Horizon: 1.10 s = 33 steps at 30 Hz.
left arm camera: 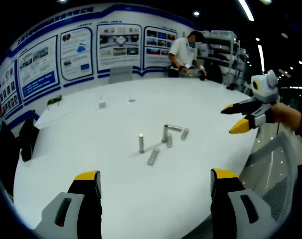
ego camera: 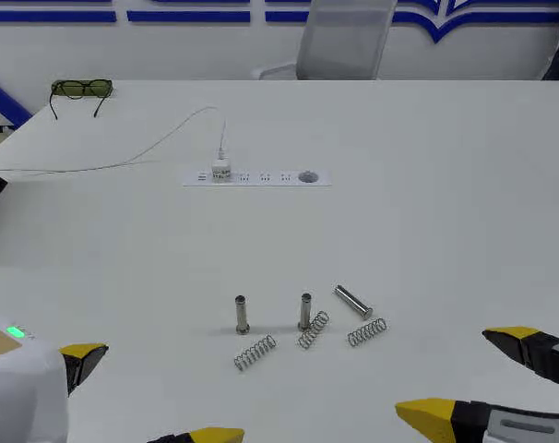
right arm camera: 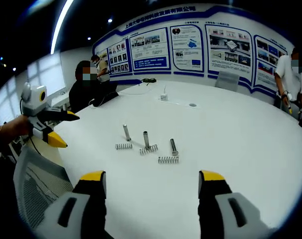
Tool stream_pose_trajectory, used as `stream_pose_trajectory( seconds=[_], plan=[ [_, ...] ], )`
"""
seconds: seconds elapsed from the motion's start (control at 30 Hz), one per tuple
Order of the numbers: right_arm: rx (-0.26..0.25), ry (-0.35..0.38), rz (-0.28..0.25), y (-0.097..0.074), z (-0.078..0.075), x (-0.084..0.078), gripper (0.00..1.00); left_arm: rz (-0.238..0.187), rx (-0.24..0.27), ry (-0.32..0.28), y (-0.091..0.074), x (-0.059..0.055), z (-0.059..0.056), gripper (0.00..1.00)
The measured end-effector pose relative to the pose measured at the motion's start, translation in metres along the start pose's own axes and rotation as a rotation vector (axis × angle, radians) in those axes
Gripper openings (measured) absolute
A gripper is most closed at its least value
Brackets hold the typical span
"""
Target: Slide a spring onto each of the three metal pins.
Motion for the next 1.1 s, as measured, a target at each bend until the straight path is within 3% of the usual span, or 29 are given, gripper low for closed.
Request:
stream_pose_trajectory(
  seconds=[0.17, 0.57, 1.1],
  plan=[
    [0.007, 0.025, -0.018, 0.007, -0.004, 0.009, 0.72, -0.005, -0.002, 0.003, 0.001, 0.001, -0.001, 0.92],
    [0.018, -0.001, -0.027, 0.029, -0.01, 0.028, 0.66, -0.011, -0.016, 0.002, 0.005, -0.001, -0.003, 0.92],
    [0.038, -0.006, -0.031, 0.078, -0.023, 0.05, 0.59, -0.031, -0.026, -0.003, 0.01, -0.001, -0.007, 0.9]
  ],
)
Point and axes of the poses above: the centre of the closed fingertips' face, and the gripper's own axes: y roughly forward along the fingers, z roughly to its left, x roughly out of its top, the point moved 3 cm from there along -y, roughly backward along the fingers, and after that the axes turned 1 degree about x, right-handed, at the moved point
